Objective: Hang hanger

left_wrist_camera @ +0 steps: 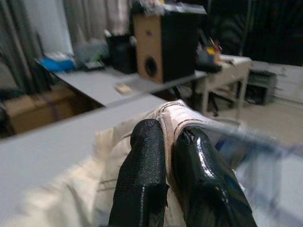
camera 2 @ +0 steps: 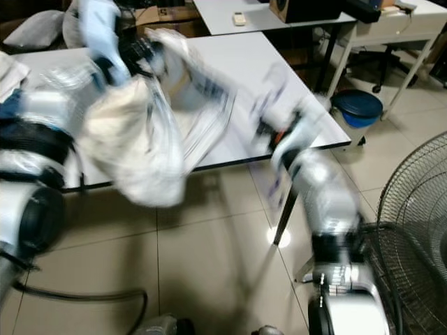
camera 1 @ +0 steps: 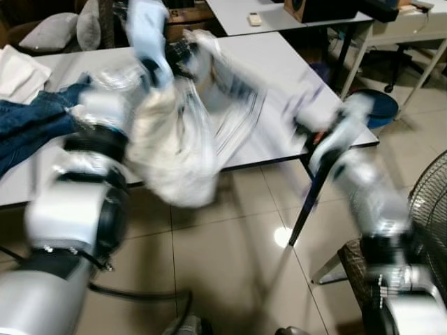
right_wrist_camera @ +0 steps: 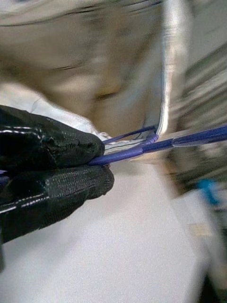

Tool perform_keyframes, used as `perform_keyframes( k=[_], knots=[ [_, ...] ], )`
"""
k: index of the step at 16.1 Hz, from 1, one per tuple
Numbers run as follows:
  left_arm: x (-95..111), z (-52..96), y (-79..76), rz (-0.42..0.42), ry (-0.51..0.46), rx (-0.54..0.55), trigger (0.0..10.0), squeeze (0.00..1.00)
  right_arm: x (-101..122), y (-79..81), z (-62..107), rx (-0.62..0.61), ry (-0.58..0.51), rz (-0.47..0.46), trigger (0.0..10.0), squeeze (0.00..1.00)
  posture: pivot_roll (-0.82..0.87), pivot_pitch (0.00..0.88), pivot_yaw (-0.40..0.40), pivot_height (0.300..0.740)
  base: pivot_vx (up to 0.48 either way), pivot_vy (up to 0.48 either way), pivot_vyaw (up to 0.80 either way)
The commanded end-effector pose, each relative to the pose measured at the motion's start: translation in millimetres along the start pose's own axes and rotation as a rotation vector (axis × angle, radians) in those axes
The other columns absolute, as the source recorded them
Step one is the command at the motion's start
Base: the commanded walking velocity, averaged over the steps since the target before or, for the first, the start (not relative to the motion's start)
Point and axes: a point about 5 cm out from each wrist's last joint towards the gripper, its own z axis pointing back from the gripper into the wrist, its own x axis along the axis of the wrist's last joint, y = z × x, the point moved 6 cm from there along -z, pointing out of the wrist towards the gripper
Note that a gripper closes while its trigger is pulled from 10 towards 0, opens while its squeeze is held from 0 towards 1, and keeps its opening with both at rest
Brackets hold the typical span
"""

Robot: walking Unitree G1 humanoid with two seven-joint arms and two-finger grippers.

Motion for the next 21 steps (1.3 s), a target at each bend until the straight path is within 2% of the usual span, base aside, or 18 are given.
perform_keyframes(
  k=[1, 2, 3, 5, 6, 7, 8, 9, 11, 12, 13, 14, 16, 17, 18, 21],
  knots=[
    [28, 2.1, 4.5, -0.012, -0.075, 0.002, 0.0, 0.0, 17, -18.5, 4.5, -0.073, -0.077, -0.026, 10.0, 0.0, 0.01, 0.0, 0.05, 0.74, 0.0, 0.0, 0.0],
    [32, 3.3, 5.0, -0.008, -0.071, -0.011, 0.0, 0.0, 14, -15.2, 2.4, -0.048, -0.078, -0.076, 10.0, 0.0, 0.02, 0.0, 0.053, 0.74, 0.0, 0.0, 0.0],
    [29, 2.9, 1.0, -0.009, -0.051, -0.038, 0.0, 0.0, 1, -11.6, 0.6, -0.036, -0.041, -0.085, 10.0, 0.0, 0.03, 0.0, 0.055, 0.74, 0.0, 0.0, 0.0],
    [9, 1.9, -17.6, -0.028, 0.047, -0.149, 0.0, 0.0, -18, 3.5, -2.7, 0.012, 0.001, -0.131, 10.0, 0.0, 0.04, 0.0, 0.061, 0.74, 0.0, 0.0, 0.0],
    [3, 2.1, -22.2, -0.036, 0.073, -0.177, 0.0, 0.0, -20, 6.8, -4.0, 0.022, 0.0, -0.149, 10.0, 0.0, 0.04, 0.0, 0.063, 0.74, 0.0, 0.0, 0.0],
    [-6, 4.5, -32.7, -0.036, 0.118, -0.244, 0.0, 0.0, -18, 10.3, -7.6, 0.031, -0.018, -0.214, 10.0, 0.0, 0.05, 0.0, 0.071, 0.74, 0.0, 0.0, 0.0],
    [-13, 8.0, -44.7, -0.012, 0.153, -0.317, 0.0, 0.0, -13, 14.7, -13.0, 0.058, -0.042, -0.353, 10.0, 0.0, 0.05, 0.0, 0.077, 0.74, 0.0, 0.0, 0.0],
    [-14, 9.2, -49.5, 0.004, 0.159, -0.345, 0.0, 0.0, -12, 15.8, -15.7, 0.074, -0.049, -0.437, 10.0, 0.0, 0.06, 0.0, 0.078, 0.74, 0.0, 0.0, 0.0],
    [-18, 8.0, -63.8, 0.056, 0.148, -0.383, 0.0, 0.0, -30, 5.1, -19.4, 0.031, -0.008, -0.475, 10.0, 0.0, 0.07, 0.0, 0.077, 0.74, 0.0, 0.0, 0.0],
    [-19, 5.8, -73.5, 0.116, 0.134, -0.396, 0.0, 0.0, -41, -0.3, -21.5, 0.001, 0.006, -0.54, 10.0, 0.0, 0.1, 0.0, 0.08, 0.74, 0.0, 0.0, 0.0],
    [-18, 4.4, -79.0, 0.165, 0.121, -0.395, 0.0, 0.0, -47, -2.6, -23.2, -0.019, 0.007, -0.602, 10.0, 0.0, 0.12, 0.0, 0.089, 0.74, 0.0, 0.0, 0.0],
    [-17, 4.3, -80.5, 0.181, 0.118, -0.394, 0.0, 0.0, -48, -3.2, -23.8, -0.025, 0.008, -0.622, 10.0, 0.0, 0.12, 0.0, 0.089, 0.74, 0.0, 0.0, 0.0],
    [7, -2.8, -85.7, 0.332, 0.061, -0.376, 0.0, 0.0, -55, -1.7, -29.0, -0.062, -0.028, -0.709, 10.0, 0.0, 0.17, 0.054, 0.11, 0.74, 0.0, 0.0, 0.0],
    [14, -5.2, -88.0, 0.367, 0.054, -0.374, 0.0, 0.0, -54, -1.9, -31.2, -0.081, -0.051, -0.738, 10.0, 0.0, 0.18, 0.065, 0.113, 0.74, 0.0, 0.0, 0.0],
    [23, -8.8, -98.2, 0.421, 0.054, -0.394, 0.0, 0.0, -54, -1.4, -35.3, -0.117, -0.093, -0.794, 10.0, 0.0, 0.22, 0.087, 0.123, 0.74, 0.0, 0.0, 0.0],
    [30, -11.8, -113.3, 0.462, 0.062, -0.425, 0.0, 0.0, -51, 1.9, -39.6, -0.168, -0.156, -0.834, 10.0, 0.0, 0.23, 0.099, 0.149, 0.74, 0.0, 0.0, 0.0]
  ],
)
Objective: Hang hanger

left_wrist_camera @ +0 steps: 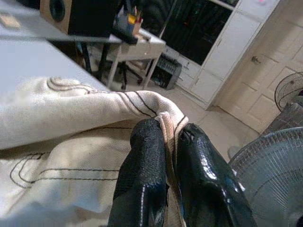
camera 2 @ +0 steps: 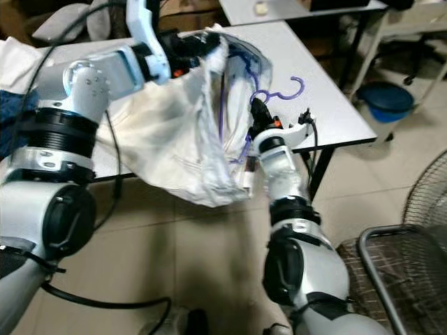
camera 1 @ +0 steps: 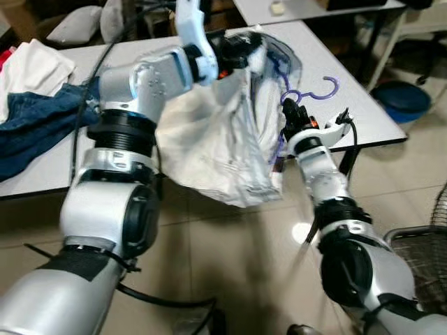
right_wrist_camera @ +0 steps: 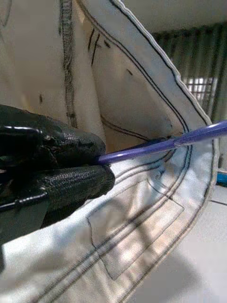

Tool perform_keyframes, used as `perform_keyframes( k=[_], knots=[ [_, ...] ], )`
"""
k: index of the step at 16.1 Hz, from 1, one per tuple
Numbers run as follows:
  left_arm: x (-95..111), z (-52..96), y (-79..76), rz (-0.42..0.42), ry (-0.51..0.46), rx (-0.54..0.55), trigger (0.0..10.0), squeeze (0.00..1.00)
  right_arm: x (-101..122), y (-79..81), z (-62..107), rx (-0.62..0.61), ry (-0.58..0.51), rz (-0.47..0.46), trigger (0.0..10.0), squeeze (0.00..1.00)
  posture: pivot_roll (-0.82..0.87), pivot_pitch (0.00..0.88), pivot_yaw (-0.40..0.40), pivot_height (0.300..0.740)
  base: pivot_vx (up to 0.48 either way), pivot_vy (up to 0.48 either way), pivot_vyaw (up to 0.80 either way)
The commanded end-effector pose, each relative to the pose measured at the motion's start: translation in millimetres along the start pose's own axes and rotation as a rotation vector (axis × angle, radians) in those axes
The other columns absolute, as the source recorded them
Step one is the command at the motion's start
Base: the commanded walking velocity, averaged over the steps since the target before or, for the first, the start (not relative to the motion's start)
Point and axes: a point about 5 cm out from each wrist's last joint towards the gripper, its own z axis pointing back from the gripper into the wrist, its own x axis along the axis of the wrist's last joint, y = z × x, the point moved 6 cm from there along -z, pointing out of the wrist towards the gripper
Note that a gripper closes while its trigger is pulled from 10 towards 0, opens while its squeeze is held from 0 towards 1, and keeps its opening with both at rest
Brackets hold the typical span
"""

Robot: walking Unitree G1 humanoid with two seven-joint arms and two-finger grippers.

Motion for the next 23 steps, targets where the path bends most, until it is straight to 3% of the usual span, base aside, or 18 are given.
perform_keyframes(
  k=[1, 2, 4, 6, 8, 13, 14, 17, 18, 19, 20, 23],
  knots=[
    [19, -4.3, -17.6, 0.002, -0.042, -0.046, 0.0, 0.0, 1, 2.9, -2.8, -0.024, -0.04, -0.003, 10.0, 0.0, 0.24, 0.105, 0.153, 0.74, 0.0, 0.0, 0.0],
    [18, -11.4, -24.9, 0.059, -0.046, -0.053, 0.0, 0.0, 0, 0.6, -2.8, -0.072, -0.071, 0.042, 10.0, 0.0, 0.24, 0.106, 0.152, 0.74, 0.0, 0.0, 0.0],
    [22, -20.2, -37.3, 0.091, -0.071, -0.07, 0.0, 0.0, -9, -3.4, -0.8, -0.123, -0.074, 0.091, 10.0, 0.0, 0.25, 0.1, 0.143, 0.74, 0.0, 0.0, 0.0],
    [45, -23.6, -38.2, 0.166, -0.173, -0.038, 0.0, 0.0, -26, -7.8, 4.6, -0.151, -0.032, 0.216, 10.0, 0.0, 0.24, 0.09, 0.136, 0.74, 0.0, 0.0, 0.0],
    [78, -18.0, -29.0, 0.205, -0.309, 0.028, 0.0, 0.0, -39, -22.1, 14.0, -0.2, 0.012, 0.317, 10.0, 0.0, 0.23, 0.084, 0.14, 0.74, 0.0, 0.0, 0.0],
    [111, -4.4, -3.1, 0.203, -0.473, 0.189, 0.0, 0.0, -60, -33.5, 21.6, -0.221, 0.16, 0.56, 10.0, 0.0, 0.2, 0.073, 0.16, 0.74, 0.0, 0.0, 0.0],
    [115, -1.3, 3.3, 0.18, -0.494, 0.229, 0.0, 0.0, -67, -46.1, 28.6, -0.244, 0.229, 0.573, 10.0, 0.0, 0.19, 0.068, 0.165, 0.74, 0.0, 0.0, 0.0],
    [119, 3.5, 10.2, 0.109, -0.505, 0.272, 0.0, 0.0, -65, -63.3, 37.8, -0.29, 0.273, 0.587, 10.0, 0.0, 0.18, 0.062, 0.165, 0.74, 0.0, 0.0, 0.0],
    [120, 7.1, 16.8, 0.055, -0.507, 0.313, 0.0, 0.0, -62, -61.3, 38.8, -0.276, 0.278, 0.581, 10.0, 0.0, 0.17, 0.056, 0.163, 0.74, 0.0, 0.0, 0.0],
    [117, 10.6, 24.7, 0.009, -0.496, 0.351, 0.0, 0.0, -58, -49.3, 39.3, -0.224, 0.28, 0.574, 10.0, 0.0, 0.16, 0.051, 0.165, 0.74, 0.0, 0.0, 0.0],
    [112, 14.2, 34.1, -0.027, -0.476, 0.392, 0.0, 0.0, -53, -34.4, 43.9, -0.171, 0.287, 0.568, 10.0, 0.0, 0.15, 0.048, 0.165, 0.74, 0.0, 0.0, 0.0],
    [92, 22.7, 59.5, -0.115, -0.405, 0.492, 0.0, 0.0, -32, -17.6, 63.6, -0.151, 0.284, 0.542, 10.0, 0.0, 0.12, 0.04, 0.17, 0.74, 0.0, 0.0, 0.0]
  ],
)
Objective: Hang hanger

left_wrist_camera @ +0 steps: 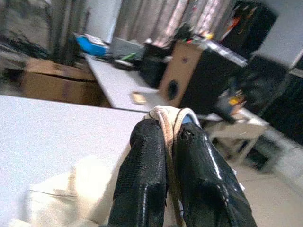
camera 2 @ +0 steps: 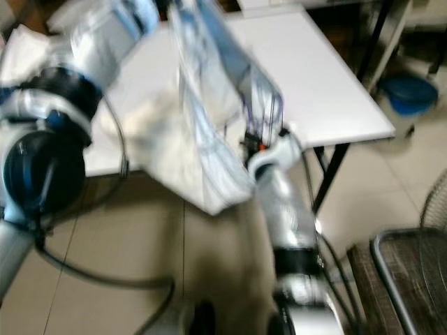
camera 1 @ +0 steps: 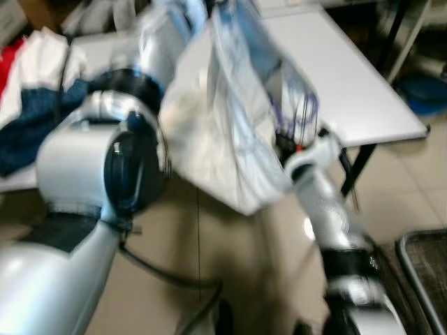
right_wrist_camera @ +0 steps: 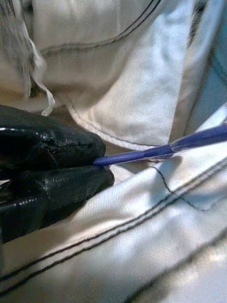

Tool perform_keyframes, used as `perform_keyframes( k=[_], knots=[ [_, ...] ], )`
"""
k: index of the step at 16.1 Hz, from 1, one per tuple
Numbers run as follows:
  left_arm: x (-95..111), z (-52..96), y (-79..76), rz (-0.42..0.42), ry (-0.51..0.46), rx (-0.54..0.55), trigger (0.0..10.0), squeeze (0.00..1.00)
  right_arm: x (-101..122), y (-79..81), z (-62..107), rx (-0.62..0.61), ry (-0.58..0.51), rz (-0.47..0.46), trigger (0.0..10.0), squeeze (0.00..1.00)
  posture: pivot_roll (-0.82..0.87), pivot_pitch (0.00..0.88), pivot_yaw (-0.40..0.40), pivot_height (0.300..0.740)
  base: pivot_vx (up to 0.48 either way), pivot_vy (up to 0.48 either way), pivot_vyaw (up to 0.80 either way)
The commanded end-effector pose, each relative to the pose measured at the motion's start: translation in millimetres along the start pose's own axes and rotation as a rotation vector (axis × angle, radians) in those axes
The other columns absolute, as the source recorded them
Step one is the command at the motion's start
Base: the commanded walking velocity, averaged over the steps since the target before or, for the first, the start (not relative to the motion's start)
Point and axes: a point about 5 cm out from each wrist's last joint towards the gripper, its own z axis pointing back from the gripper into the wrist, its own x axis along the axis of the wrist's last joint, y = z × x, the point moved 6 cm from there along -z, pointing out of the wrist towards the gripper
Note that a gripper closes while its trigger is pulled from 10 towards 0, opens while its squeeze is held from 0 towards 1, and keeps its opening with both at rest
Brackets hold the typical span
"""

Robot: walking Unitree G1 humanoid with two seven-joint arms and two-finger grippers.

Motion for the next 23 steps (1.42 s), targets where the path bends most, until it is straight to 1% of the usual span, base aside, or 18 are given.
perform_keyframes(
  k=[1, 2, 3, 4, 5, 6, 7, 8, 10, 11, 12, 13, 16, 17, 19, 20, 22, 23],
  knots=[
    [18, 2.5, 10.1, -0.05, -0.059, 0.029, 0.0, 0.0, -8, -0.4, 6.5, -0.007, 0.052, 0.001, 10.0, 0.0, 0.11, 0.039, 0.171, 0.74, 0.0, 0.0, 0.0],
    [1, 5.3, 22.9, -0.11, -0.017, 0.06, 0.0, 0.0, 2, 0.1, 21.4, 0.002, 0.051, -0.007, 10.0, 0.0, 0.1, 0.034, 0.172, 0.74, 0.0, 0.0, 0.0],
    [-21, 10.2, 39.0, -0.199, 0.042, 0.098, 0.0, 0.0, 15, 7.4, 39.3, 0.033, 0.062, -0.001, 10.0, 0.0, 0.08, 0.03, 0.168, 0.74, 0.0, 0.0, 0.0],
    [-31, 13.2, 46.9, -0.234, 0.072, 0.115, 0.0, 0.0, 22, 11.3, 45.0, 0.048, 0.059, 0.002, 10.0, 0.0, 0.07, 0.029, 0.168, 0.74, 0.0, 0.0, 0.0],
    [-50, 19.9, 61.7, -0.284, 0.128, 0.145, 0.0, 0.0, 35, 17.2, 55.1, 0.067, 0.052, 0.013, 10.0, 0.0, 0.06, 0.027, 0.166, 0.74, 0.0, 0.0, 0.0],
    [-69, 29.0, 79.1, -0.339, 0.184, 0.183, 0.0, 0.0, 49, 21.1, 62.5, 0.08, 0.032, 0.027, 10.0, 0.0, 0.04, 0.024, 0.165, 0.74, 0.0, 0.0, 0.0],
    [-81, 35.1, 88.8, -0.365, 0.22, 0.2, 0.0, 0.0, 57, 23.0, 65.1, 0.087, 0.018, 0.034, 10.0, 0.0, 0.03, 0.02, 0.164, 0.74, 0.0, 0.0, 0.0],
    [-107, 49.5, 107.7, -0.408, 0.299, 0.23, 0.0, 0.0, 74, 29.3, 70.8, 0.101, -0.013, 0.057, 10.0, 0.0, 0.01, 0.016, 0.161, 0.74, 0.0, 0.0, 0.0],
    [-141, 68.3, 123.5, -0.445, 0.403, 0.239, 0.0, 0.0, 92, 40.5, 77.8, 0.138, -0.034, 0.083, 10.0, 0.0, -0.02, 0.009, 0.145, 0.74, 0.0, 0.0, 0.0],
    [-159, 78.1, 128.4, -0.45, 0.455, 0.232, 0.0, 0.0, 99, 47.1, 80.0, 0.163, -0.037, 0.1, 10.0, 0.0, -0.02, 0.008, 0.142, 0.74, 0.0, 0.0, 0.0],
    [-168, 83.7, 131.1, -0.456, 0.481, 0.229, 0.0, 0.0, 103, 50.4, 81.3, 0.173, -0.034, 0.106, 10.0, 0.0, -0.02, 0.008, 0.142, 0.74, 0.0, 0.0, 0.0],
    [-198, 99.7, 132.8, -0.456, 0.559, 0.204, 0.0, 0.0, 115, 57.2, 78.4, 0.209, -0.043, 0.1, 10.0, 0.0, -0.05, 0.002, 0.119, 0.74, 0.0, 0.0, 0.0],
    [-240, 125.4, 130.3, -0.44, 0.661, 0.144, 0.0, 0.0, 134, 61.9, 72.2, 0.24, -0.036, 0.071, 10.0, 0.0, -0.05, 0.0, 0.092, 0.74, 0.0, 0.0, 0.0],
    [-243, 128.7, 131.1, -0.436, 0.67, 0.141, 0.0, 0.0, 137, 63.3, 71.5, 0.246, -0.037, 0.064, 10.0, 0.0, -0.05, 0.0, 0.092, 0.74, 0.0, 0.0, 0.0],
    [-262, 145.9, 133.6, -0.404, 0.712, 0.124, 0.0, 0.0, 147, 70.3, 67.7, 0.278, -0.045, 0.048, 10.0, 0.0, -0.04, 0.0, 0.079, 0.74, 0.0, 0.0, 0.0],
    [-276, 161.4, 135.2, -0.353, 0.734, 0.114, 0.0, 0.0, 152, 76.6, 64.8, 0.303, -0.042, 0.049, 10.0, 0.0, -0.04, 0.0, 0.072, 0.74, 0.0, 0.0, 0.0],
    [-288, 173.2, 131.0, -0.271, 0.743, 0.077, 0.0, 0.0, 151, 82.3, 63.7, 0.325, -0.027, 0.082, 10.0, 0.0, -0.04, 0.0, 0.066, 0.74, 0.0, 0.0, 0.0],
    [-294, 179.0, 126.2, -0.25, 0.739, 0.033, 9.5, 0.0, 149, 86.4, 63.8, 0.341, -0.014, 0.099, 10.0, 0.0, -0.04, 0.0, 0.059, 0.74, 0.0, 0.0, 0.0]
  ],
)
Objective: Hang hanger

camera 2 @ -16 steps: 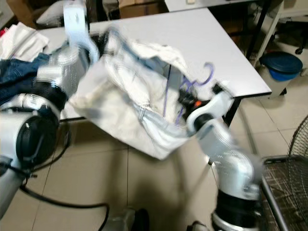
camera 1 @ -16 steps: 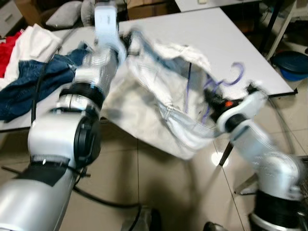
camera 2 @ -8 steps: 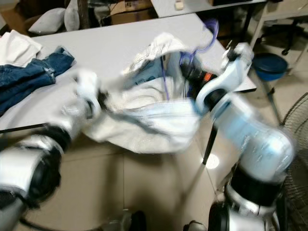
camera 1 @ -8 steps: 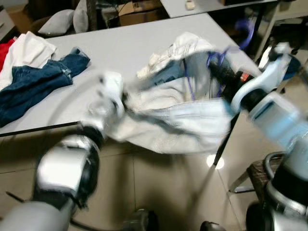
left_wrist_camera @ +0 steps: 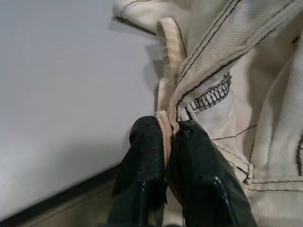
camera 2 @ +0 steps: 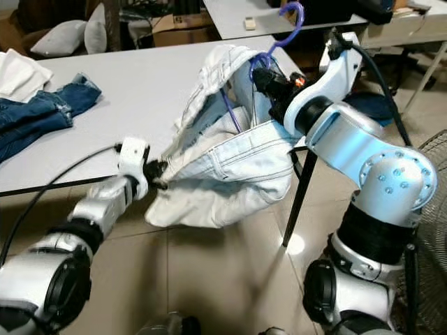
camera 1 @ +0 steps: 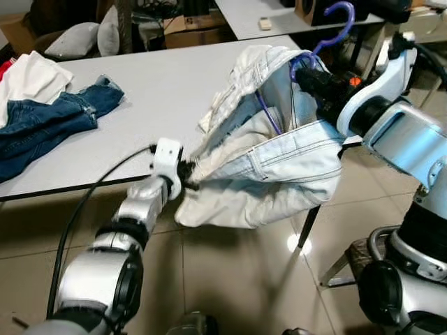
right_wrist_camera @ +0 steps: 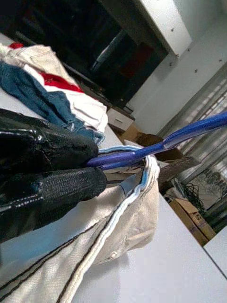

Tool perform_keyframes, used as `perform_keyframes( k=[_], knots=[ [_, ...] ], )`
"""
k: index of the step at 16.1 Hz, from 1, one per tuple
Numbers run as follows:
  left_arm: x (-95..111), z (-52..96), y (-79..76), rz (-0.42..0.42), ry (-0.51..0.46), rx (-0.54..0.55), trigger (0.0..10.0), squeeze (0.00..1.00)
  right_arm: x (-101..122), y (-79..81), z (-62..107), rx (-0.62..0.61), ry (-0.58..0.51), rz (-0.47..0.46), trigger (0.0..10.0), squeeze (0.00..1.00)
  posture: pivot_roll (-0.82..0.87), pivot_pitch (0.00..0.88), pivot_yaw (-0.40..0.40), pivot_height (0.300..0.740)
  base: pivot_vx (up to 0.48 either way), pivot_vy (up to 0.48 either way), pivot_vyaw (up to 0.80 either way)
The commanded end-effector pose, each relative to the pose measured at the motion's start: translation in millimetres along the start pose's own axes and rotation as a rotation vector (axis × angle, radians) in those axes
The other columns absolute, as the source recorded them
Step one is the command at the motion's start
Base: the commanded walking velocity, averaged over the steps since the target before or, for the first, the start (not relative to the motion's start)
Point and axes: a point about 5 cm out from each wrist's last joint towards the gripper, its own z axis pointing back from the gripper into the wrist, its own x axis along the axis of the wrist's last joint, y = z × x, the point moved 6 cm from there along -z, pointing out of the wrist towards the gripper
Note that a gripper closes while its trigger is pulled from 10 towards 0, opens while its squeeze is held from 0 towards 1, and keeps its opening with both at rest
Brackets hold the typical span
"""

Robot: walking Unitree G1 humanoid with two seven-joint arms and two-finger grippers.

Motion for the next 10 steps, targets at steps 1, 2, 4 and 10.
perform_keyframes(
  k=[1, 2, 4, 10],
  knots=[
    [-48, 8.5, -7.2, 0.033, 0.139, -0.035, 9.5, 0.0, 20, 16.9, 4.1, 0.064, -0.067, 0.041, 10.0, 0.0, -0.04, 0.0, 0.056, 0.74, 0.0, 0.0, 0.0],
    [-44, 10.1, -7.5, 0.051, 0.089, -0.051, 10.0, 0.04, 18, 18.3, 3.4, 0.073, -0.053, 0.055, 10.0, 0.0, -0.05, 0.0, 0.051, 0.74, 0.0, 0.0, 0.0],
    [-27, 14.1, -10.6, 0.128, -0.036, -0.114, 10.0, 1.0, 15, 18.6, 2.3, 0.086, -0.03, 0.064, 10.0, 0.0, -0.04, 0.0, 0.043, 0.74, 0.0, 0.0, 0.8],
    [-13, 58.0, -9.2, 0.194, -0.266, -0.206, 10.0, 1.0, -3, 16.3, -2.8, 0.11, 0.029, 0.055, 10.0, 0.0, -0.02, 0.0, 0.025, 0.74, 0.0, 0.0, 0.8]
  ],
)
